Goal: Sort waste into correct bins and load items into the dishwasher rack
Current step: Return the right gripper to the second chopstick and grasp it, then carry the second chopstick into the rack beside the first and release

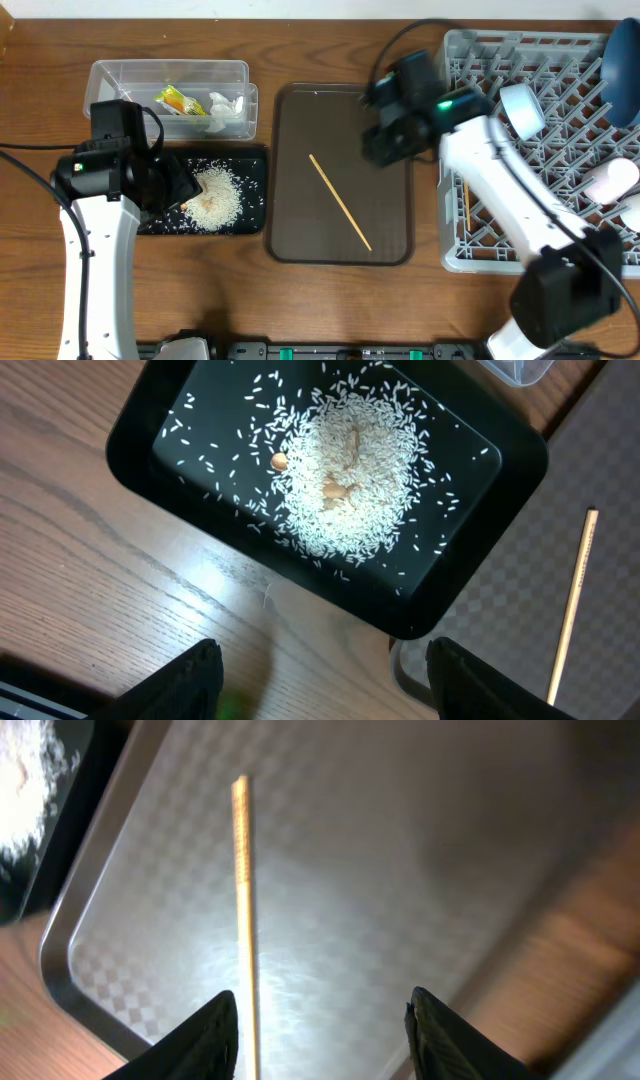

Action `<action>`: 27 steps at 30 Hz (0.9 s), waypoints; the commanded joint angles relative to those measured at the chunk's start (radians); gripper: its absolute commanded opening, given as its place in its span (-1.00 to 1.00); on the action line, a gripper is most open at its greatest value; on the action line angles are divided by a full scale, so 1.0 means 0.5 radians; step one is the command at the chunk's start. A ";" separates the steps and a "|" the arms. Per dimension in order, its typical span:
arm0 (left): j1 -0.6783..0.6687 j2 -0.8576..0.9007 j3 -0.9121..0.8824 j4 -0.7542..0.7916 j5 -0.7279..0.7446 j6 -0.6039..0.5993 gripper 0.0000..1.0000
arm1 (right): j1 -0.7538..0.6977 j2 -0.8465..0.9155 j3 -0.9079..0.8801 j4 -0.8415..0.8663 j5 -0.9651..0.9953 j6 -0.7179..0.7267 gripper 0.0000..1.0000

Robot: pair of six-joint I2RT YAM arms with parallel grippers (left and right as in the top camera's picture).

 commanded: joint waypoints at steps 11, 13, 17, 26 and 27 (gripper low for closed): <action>0.006 0.000 -0.005 -0.014 -0.017 -0.011 0.36 | 0.397 0.494 -0.085 0.083 0.022 0.168 0.07; 0.006 0.000 -0.004 -0.014 -0.017 -0.011 0.36 | 0.419 0.543 -0.085 0.092 0.056 0.214 0.06; 0.006 0.000 -0.005 -0.014 -0.017 -0.011 0.36 | 0.443 0.616 -0.085 0.084 0.179 0.305 0.03; 0.006 0.000 -0.004 -0.014 -0.017 -0.011 0.37 | 0.443 0.649 -0.085 0.069 0.336 0.423 -0.67; 0.006 0.000 -0.004 -0.014 -0.017 -0.011 0.36 | 0.443 0.649 -0.085 0.069 0.336 0.423 -0.74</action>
